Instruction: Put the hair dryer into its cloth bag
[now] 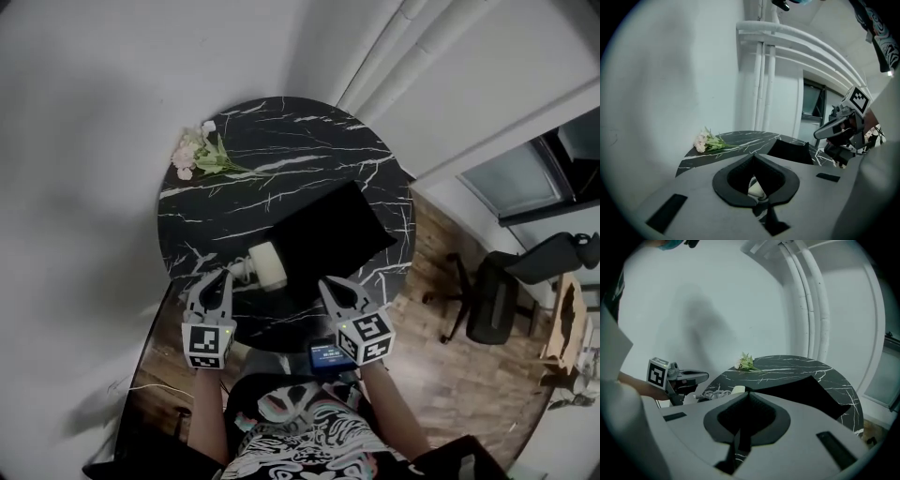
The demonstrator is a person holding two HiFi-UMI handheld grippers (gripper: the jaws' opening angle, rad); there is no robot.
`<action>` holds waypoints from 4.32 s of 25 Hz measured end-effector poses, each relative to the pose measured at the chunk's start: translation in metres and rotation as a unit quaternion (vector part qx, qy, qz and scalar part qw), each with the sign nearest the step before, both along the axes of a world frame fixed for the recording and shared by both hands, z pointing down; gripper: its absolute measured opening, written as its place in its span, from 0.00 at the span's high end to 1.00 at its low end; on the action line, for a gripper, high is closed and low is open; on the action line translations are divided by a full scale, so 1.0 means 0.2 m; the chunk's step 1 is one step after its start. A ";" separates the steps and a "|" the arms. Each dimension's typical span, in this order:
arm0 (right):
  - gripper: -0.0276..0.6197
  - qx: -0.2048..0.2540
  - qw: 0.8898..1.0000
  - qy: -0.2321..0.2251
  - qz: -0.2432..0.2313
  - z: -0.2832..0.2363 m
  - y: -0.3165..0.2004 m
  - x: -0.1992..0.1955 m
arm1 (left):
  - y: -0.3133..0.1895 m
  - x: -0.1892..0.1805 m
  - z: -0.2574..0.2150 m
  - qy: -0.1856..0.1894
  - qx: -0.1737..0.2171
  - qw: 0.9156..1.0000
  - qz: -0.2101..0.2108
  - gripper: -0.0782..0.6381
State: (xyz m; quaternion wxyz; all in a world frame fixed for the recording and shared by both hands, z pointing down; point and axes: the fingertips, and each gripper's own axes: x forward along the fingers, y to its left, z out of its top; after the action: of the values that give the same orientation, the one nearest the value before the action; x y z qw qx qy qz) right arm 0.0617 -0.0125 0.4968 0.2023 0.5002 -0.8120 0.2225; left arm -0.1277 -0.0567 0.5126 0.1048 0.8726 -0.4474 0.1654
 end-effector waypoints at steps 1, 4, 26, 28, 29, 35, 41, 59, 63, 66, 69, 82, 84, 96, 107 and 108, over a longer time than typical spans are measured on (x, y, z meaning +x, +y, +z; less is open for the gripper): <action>0.93 -0.001 1.000 -0.001 0.000 0.00 0.01 0.01 | 0.00 -0.01 0.00 0.000 0.001 1.000 -0.003 0.87; 0.92 0.001 1.000 0.001 0.005 0.02 0.00 0.04 | -0.01 -0.01 0.01 -0.007 0.003 1.000 -0.006 0.87; 0.70 -0.088 0.988 -0.119 -0.040 0.30 -0.12 -0.11 | 0.01 -0.04 0.28 -0.094 -0.022 0.995 0.026 0.84; 0.68 -0.102 0.985 -0.135 -0.044 0.33 -0.14 -0.14 | 0.01 -0.04 0.32 -0.103 -0.032 0.993 0.038 0.73; 0.67 -0.108 0.983 -0.139 -0.049 0.35 -0.16 -0.15 | 0.01 -0.04 0.34 -0.107 -0.037 0.993 0.044 0.71; 0.64 -0.142 0.975 -0.151 -0.074 0.44 -0.21 -0.24 | 0.00 -0.04 0.44 -0.145 -0.057 0.984 0.084 0.62; 0.64 -0.171 0.965 -0.179 -0.082 0.52 -0.27 -0.28 | -0.01 -0.04 0.47 -0.130 -0.061 0.985 0.095 0.55; 0.92 -0.220 0.930 -0.274 -0.106 0.52 -0.28 -0.29 | -0.01 -0.04 0.49 -0.147 -0.051 0.981 0.119 0.54; 0.92 -0.198 0.945 -0.234 -0.115 0.49 -0.28 -0.28 | 0.01 -0.04 0.52 -0.170 -0.062 0.974 0.136 0.52; 0.92 -0.180 0.951 -0.224 -0.113 0.44 -0.29 -0.27 | 0.03 -0.03 0.56 -0.182 -0.088 0.966 0.163 0.48; 0.92 -0.168 0.954 -0.219 -0.113 0.38 -0.30 -0.25 | 0.02 -0.04 0.60 -0.205 -0.100 0.957 0.180 0.47; 0.92 -0.158 0.967 -0.165 -0.112 0.33 -0.26 -0.23 | 0.02 -0.01 0.69 -0.299 -0.090 0.913 0.261 0.55; 0.92 -0.159 0.968 -0.161 -0.110 0.33 -0.26 -0.22 | 0.04 0.00 0.68 -0.287 -0.101 0.915 0.263 0.55; 0.92 -0.156 0.971 -0.152 -0.103 0.33 -0.25 -0.19 | 0.21 0.11 0.57 -0.202 -0.107 0.944 0.238 0.59; 0.92 -0.147 0.973 -0.150 -0.099 0.30 -0.24 -0.19 | 0.19 0.22 0.48 -0.178 -0.084 0.949 0.244 0.59; 0.92 -0.146 0.973 -0.148 -0.099 0.30 -0.24 -0.19 | 0.19 0.23 0.48 -0.179 -0.082 0.949 0.247 0.59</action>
State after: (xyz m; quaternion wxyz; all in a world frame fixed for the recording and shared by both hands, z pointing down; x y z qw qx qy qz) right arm 0.0234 -0.0609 0.5573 0.1718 0.3438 -0.8373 0.3889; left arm -0.0809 -0.0197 0.6078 0.0503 0.9003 -0.2145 0.3754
